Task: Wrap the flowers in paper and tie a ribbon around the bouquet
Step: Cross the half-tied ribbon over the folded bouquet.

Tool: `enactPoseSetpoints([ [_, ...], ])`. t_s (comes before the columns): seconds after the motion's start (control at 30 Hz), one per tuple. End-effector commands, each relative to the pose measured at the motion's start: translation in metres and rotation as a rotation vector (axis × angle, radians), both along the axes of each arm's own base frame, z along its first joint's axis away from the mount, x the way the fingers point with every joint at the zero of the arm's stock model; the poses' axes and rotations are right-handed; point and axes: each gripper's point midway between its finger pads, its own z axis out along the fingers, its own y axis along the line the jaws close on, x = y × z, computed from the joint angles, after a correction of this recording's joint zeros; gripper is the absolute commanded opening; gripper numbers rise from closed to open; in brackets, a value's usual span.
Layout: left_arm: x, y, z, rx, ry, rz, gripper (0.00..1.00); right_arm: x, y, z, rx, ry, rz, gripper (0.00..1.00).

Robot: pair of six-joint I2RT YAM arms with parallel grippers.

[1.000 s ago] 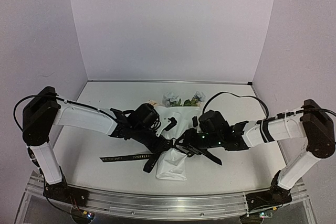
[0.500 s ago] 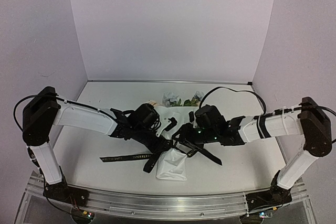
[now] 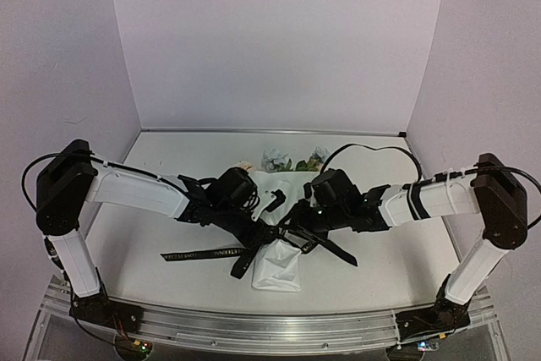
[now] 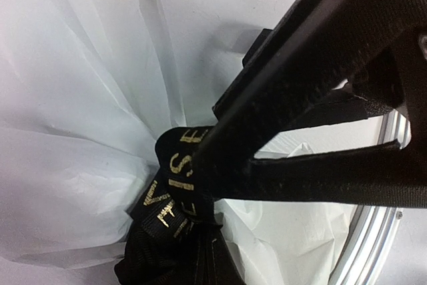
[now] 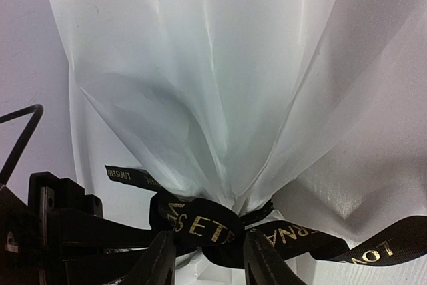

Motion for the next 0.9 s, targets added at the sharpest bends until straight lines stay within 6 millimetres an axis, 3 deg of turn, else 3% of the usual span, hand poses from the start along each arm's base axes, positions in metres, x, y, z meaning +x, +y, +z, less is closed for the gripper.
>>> enactPoseSetpoints([
  [0.0, -0.001, -0.008, 0.018, -0.042, -0.022, -0.024, 0.01, 0.004, 0.011, 0.012, 0.032, -0.008, 0.019, 0.24],
  [0.13, -0.001, -0.008, 0.019, -0.046, -0.022, -0.020, 0.01, 0.001, 0.010, 0.012, 0.033, -0.004, 0.030, 0.09],
  [0.27, 0.000, -0.008, 0.023, -0.052, -0.032, -0.017, 0.02, -0.001, 0.008, 0.007, 0.025, 0.005, 0.035, 0.01],
  [0.6, 0.005, -0.006, 0.033, -0.061, -0.050, 0.013, 0.09, -0.013, -0.006, 0.000, -0.010, -0.002, 0.075, 0.00],
  [0.87, 0.008, -0.010, 0.057, -0.103, -0.075, 0.019, 0.19, -0.022, -0.005, -0.005, -0.013, 0.024, 0.117, 0.00],
])
